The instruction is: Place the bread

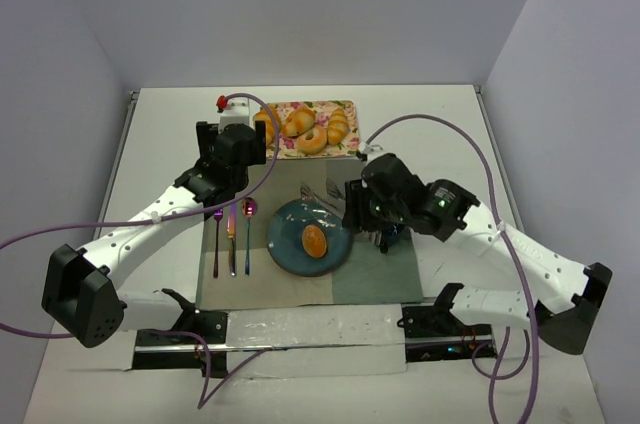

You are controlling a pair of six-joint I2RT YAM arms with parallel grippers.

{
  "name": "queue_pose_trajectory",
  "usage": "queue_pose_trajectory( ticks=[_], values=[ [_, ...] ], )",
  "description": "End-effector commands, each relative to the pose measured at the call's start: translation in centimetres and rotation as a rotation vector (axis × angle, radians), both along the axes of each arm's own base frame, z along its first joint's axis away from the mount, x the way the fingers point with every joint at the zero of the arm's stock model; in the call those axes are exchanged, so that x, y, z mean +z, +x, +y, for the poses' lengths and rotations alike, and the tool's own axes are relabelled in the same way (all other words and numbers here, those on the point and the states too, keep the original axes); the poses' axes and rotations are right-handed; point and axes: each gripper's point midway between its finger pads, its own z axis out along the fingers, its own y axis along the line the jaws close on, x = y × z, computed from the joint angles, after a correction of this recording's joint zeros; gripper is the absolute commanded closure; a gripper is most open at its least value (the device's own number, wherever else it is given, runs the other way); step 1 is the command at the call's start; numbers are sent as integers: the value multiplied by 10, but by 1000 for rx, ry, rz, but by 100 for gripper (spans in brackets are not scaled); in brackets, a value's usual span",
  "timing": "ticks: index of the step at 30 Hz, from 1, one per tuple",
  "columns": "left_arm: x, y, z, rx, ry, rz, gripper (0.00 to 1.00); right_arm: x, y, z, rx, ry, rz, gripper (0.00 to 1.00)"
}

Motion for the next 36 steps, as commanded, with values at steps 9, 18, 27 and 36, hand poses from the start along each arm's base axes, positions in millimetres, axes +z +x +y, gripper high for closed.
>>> queue_pose_trajectory(
  ticks=[9, 18, 27, 36],
  values=[
    [21, 4, -6, -4, -55, -53, 1, 56, 161, -100, -509, 10, -221, 46],
    [24, 3, -4, 2, -54, -61, 1, 18, 270, -186, -870, -138, -189, 46],
    [29, 1, -3, -1, -61, -72, 1, -51, 326, -229, -976, -226, -58, 46],
    [31, 1, -2, 2, -59, -77, 1, -100, 343, -256, -974, -309, 32, 44]
  ],
)
